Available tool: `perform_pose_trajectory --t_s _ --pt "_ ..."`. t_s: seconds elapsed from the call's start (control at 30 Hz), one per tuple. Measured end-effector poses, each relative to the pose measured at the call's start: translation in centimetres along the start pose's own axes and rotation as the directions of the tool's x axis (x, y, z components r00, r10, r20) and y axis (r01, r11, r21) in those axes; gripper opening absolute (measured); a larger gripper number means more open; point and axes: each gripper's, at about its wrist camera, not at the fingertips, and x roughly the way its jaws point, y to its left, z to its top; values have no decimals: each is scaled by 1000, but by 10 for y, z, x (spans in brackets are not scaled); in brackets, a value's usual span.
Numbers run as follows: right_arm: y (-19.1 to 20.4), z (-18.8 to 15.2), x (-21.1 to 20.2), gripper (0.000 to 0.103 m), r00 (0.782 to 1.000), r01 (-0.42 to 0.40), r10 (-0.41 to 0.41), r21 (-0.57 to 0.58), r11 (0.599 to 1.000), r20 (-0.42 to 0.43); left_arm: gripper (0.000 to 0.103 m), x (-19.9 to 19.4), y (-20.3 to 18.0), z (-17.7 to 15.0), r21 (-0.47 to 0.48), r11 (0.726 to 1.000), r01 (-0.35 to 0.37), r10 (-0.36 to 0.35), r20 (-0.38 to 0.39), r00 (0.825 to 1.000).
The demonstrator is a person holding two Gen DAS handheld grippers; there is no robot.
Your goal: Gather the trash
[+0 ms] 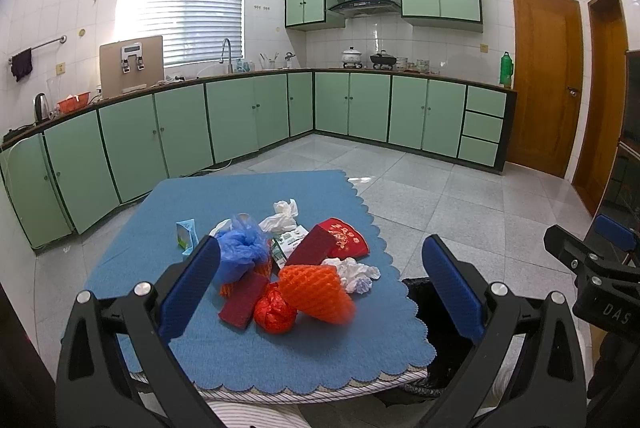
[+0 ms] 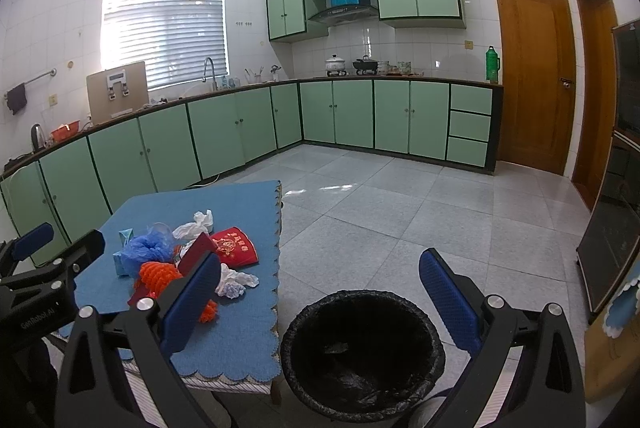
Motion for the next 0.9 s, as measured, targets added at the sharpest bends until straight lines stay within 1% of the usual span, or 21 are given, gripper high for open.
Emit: perform_pose_trajectory --t_s 0.9 --pt "-1 -3 5 97 1000 3 -3 5 1000 3 98 2 3 -1 0 1000 1 -1 -1 1000"
